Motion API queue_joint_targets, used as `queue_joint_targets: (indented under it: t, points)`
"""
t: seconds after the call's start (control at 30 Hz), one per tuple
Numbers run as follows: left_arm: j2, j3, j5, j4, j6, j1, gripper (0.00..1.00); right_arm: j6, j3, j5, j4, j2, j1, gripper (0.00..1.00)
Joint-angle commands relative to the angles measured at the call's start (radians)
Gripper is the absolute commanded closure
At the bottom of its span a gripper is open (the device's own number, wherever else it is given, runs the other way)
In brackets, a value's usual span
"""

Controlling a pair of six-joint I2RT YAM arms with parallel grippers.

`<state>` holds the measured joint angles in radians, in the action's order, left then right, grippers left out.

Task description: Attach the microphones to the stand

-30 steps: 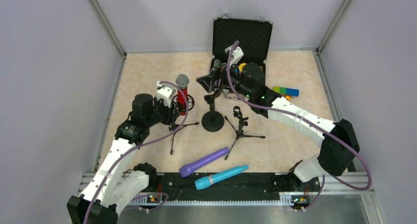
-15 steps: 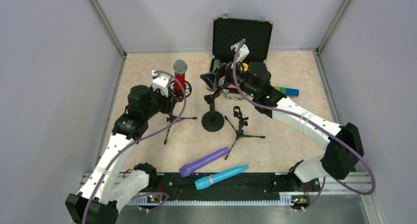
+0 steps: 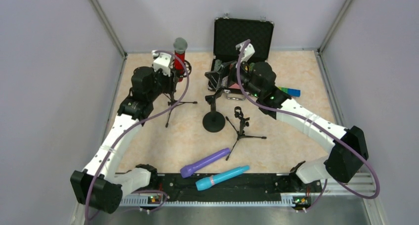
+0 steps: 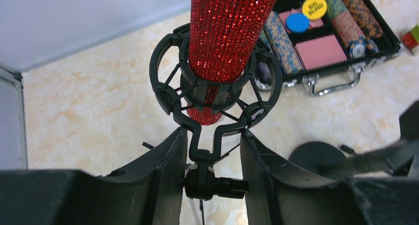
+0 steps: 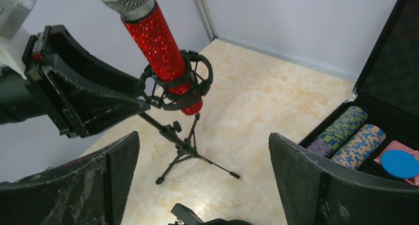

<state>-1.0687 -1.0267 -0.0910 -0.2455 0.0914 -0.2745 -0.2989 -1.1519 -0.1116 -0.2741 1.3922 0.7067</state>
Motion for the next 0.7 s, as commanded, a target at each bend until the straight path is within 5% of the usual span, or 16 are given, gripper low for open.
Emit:
queue_joint_targets:
  t: [0.0, 0.67]
  points:
    - [-0.059, -0.140, 0.026, 0.218, -0.001, 0.004, 1.00, 0.019, -0.010, 0.024, -0.008, -0.038, -0.019, 0.01]
    - [-0.379, -0.409, -0.012, 0.309, -0.071, 0.089, 1.00, 0.037, -0.022, 0.011, 0.001, -0.006, -0.061, 0.01]
